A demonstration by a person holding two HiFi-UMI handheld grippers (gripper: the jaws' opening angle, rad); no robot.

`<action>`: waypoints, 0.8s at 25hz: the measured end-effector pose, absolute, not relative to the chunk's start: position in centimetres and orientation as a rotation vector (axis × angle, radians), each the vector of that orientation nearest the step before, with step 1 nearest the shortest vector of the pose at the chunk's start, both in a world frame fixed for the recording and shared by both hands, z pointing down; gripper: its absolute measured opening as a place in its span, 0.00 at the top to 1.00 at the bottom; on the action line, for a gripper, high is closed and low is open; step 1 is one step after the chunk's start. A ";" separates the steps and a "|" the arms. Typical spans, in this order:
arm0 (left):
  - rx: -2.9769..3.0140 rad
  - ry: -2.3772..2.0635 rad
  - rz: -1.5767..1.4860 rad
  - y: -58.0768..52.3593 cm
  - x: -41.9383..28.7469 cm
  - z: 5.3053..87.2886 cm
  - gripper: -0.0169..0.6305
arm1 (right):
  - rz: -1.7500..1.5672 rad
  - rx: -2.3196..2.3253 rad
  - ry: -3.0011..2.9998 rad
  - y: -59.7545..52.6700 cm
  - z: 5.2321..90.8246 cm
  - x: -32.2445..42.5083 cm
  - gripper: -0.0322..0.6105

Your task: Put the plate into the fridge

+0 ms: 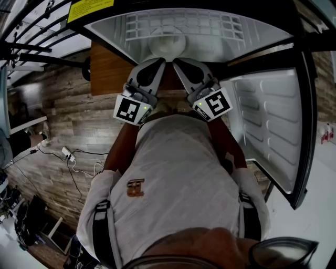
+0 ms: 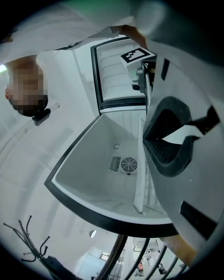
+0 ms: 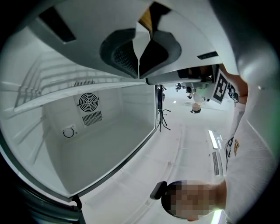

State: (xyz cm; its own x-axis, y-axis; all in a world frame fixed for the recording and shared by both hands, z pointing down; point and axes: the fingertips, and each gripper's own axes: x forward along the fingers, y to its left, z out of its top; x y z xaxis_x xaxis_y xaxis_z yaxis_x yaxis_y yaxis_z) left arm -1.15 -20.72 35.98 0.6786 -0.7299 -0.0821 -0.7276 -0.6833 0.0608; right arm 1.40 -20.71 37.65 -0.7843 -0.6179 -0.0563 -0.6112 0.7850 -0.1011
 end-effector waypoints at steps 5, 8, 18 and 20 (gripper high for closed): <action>2.904 -1.221 -0.143 -19.9 -0.8 35.1 0.95 | -0.094 -0.982 2.868 -20.2 37.2 1.4 0.89; 2.895 -1.232 -0.136 -19.8 -0.9 35.2 0.95 | -0.042 -0.977 2.851 -19.8 36.5 1.3 0.90; 2.872 -1.235 -0.161 -18.9 -1.1 35.1 0.95 | 0.019 -0.986 2.811 -18.8 35.0 1.2 0.90; 2.872 -1.230 -0.166 -18.7 -1.0 35.1 0.95 | 0.021 -0.989 2.811 -18.7 34.9 1.2 0.90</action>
State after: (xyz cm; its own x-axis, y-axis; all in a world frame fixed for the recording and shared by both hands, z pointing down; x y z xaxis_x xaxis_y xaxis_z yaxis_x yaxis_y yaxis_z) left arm -0.95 -18.67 35.05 0.6854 -0.7223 -0.0922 -0.7209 -0.6909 0.0534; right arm 1.23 -18.68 34.91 -0.7682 -0.6209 -0.1560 -0.6231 0.7811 -0.0401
